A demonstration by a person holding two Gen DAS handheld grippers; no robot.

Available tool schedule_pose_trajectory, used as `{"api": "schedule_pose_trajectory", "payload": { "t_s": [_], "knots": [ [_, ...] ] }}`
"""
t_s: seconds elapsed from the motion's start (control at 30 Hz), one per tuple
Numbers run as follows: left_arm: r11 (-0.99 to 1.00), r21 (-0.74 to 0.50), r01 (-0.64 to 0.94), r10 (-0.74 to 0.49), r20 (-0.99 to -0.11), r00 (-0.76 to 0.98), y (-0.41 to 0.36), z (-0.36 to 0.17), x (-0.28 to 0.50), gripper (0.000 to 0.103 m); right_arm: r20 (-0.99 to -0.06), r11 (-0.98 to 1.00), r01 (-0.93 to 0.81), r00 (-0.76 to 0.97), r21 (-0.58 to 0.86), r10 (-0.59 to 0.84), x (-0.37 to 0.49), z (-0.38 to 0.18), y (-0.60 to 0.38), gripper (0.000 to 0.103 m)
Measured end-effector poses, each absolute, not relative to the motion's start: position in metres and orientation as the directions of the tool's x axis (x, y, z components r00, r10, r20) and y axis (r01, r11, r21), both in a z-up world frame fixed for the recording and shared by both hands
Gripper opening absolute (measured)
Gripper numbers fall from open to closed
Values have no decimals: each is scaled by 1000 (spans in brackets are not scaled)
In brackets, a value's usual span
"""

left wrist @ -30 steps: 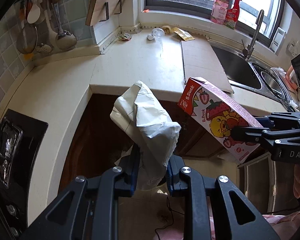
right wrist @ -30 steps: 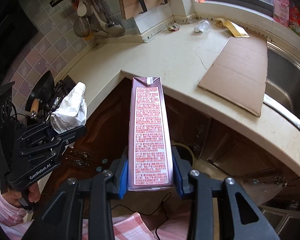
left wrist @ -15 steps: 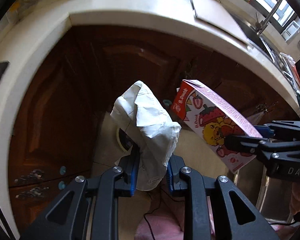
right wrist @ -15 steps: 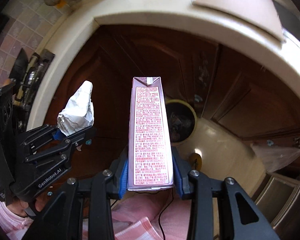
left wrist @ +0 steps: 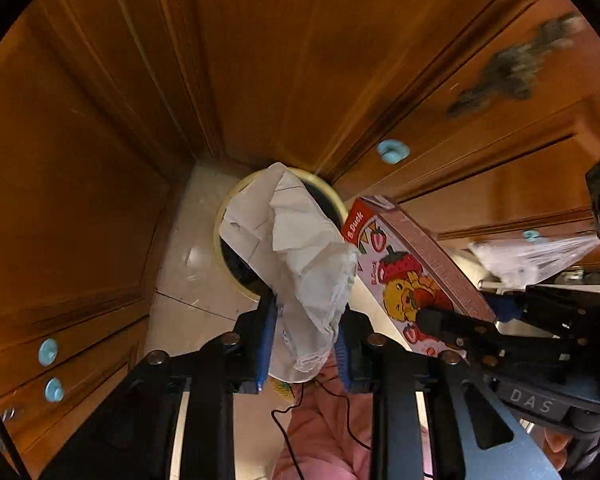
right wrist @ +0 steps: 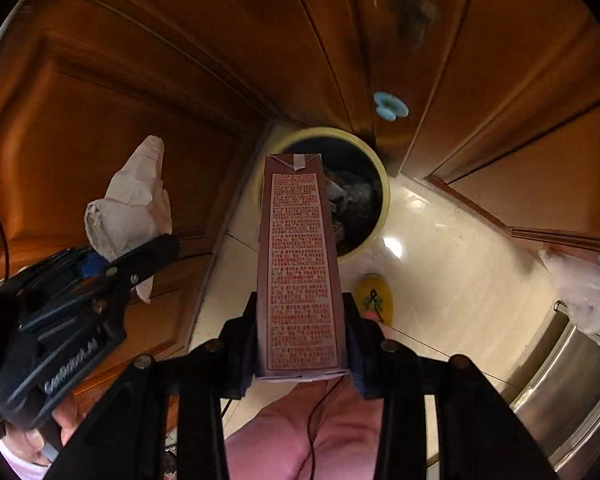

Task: Collect trash
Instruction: 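Open both tools to drop the tissue and carton into the bin, then raise both open tools back toward the counter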

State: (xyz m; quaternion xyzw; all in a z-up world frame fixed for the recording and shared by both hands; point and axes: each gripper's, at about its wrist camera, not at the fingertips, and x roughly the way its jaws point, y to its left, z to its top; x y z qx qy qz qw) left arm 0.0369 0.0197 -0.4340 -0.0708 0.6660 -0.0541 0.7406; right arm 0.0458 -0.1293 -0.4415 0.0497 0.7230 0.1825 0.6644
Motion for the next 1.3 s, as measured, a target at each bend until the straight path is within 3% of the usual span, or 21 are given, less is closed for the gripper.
{"api": "schedule_pose_trajectory", "payload": {
  "t_s": [0.1, 0.23, 0.3, 0.4, 0.77, 1.3],
  "knots": [
    [989, -145, -6, -144, -984, 106, 15, -455, 39, 37, -936, 928, -151, -141, 341, 322, 58, -468, -127, 38],
    [996, -85, -9, -84, -990, 110, 17, -474, 41, 66, -927, 930, -105, -176, 353, 332, 71, -492, -119, 39],
    [996, -86, -30, -82, -991, 109, 22, -476, 39, 70, -927, 932, -90, -171, 352, 333, 76, -495, -119, 49],
    [994, -85, -63, -79, -992, 101, 32, -475, 38, 71, -932, 933, -109, -157, 344, 326, 79, -491, -117, 57],
    [992, -58, -110, -48, -994, 99, 54, -452, 29, 72, -943, 926, -199, -157, 320, 292, 73, -470, -110, 57],
    [989, -70, -131, -41, -976, 213, 56, -330, 0, 79, -945, 910, -254, -65, 327, 322, 53, -376, -105, 57]
  ]
}}
